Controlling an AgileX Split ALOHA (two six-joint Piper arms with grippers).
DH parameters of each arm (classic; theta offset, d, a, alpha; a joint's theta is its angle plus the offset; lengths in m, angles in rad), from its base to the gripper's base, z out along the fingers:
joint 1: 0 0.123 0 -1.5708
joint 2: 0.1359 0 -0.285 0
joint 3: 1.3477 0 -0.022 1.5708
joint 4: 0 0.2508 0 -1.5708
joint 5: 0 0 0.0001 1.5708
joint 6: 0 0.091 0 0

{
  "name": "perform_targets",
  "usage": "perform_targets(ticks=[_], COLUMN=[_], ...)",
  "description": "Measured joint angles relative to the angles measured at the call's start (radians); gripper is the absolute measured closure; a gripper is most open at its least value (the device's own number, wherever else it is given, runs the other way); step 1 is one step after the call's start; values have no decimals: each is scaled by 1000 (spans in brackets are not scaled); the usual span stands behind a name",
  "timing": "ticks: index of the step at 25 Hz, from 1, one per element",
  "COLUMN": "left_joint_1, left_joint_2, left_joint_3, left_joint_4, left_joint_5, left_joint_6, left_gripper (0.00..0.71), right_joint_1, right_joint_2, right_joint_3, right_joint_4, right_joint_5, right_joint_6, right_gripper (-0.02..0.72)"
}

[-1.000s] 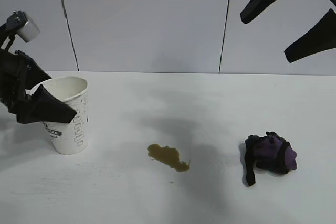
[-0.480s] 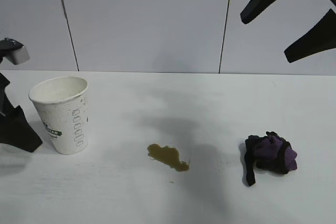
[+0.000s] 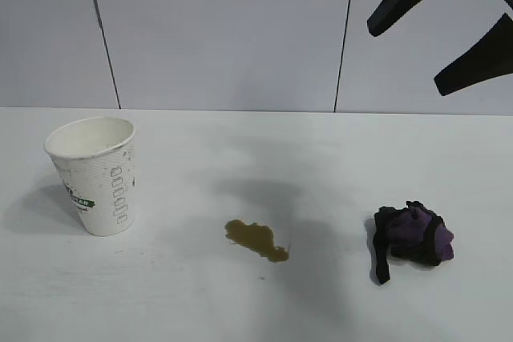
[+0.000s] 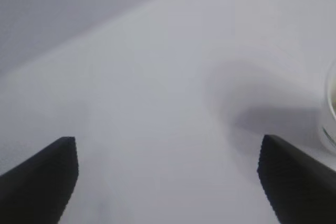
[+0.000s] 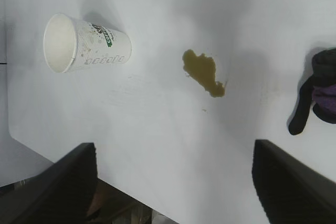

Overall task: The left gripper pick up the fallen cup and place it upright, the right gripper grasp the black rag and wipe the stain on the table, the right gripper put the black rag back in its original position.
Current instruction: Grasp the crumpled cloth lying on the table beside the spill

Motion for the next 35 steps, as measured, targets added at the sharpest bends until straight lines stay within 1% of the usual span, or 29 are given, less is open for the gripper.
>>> perform_targets(ticks=[4,6,8,10,13,17,19,22,26,29,32,35], left_joint_1=[14,14,14,15,15,15,15,14,-18,-38,-51,-75], left_joint_2=[-223,-325,-437,-540,-679,-853,-918,-998,-1082,-1108,-1108,-1108], left_joint_3=[1,1,1,1,1,0,-1,1,30,78,162,263], left_joint_4=[-39,-97,-171,-246,-283,-284,-248,-127,90,211,259,275], left_joint_5=[-109,-121,-110,-63,46,269,366,484,645,779,833,841], left_joint_6=[-3,-9,-18,-23,-26,-80,-138,-278,-522,-660,-752,-802], left_gripper=[53,53,53,53,53,53,53,53,53,53,53,53], right_joint_1=[0,0,0,0,0,0,0,0,0,0,0,0], right_joint_2=[0,0,0,0,0,0,0,0,0,0,0,0], right_joint_3=[0,0,0,0,0,0,0,0,0,0,0,0], right_joint_4=[0,0,0,0,0,0,0,0,0,0,-1,-4], right_joint_5=[0,0,0,0,6,11,11,12,19,26,27,27], right_joint_6=[0,0,0,0,0,0,0,0,0,0,0,-1], right_gripper=[141,141,141,141,141,141,141,141,141,141,141,141])
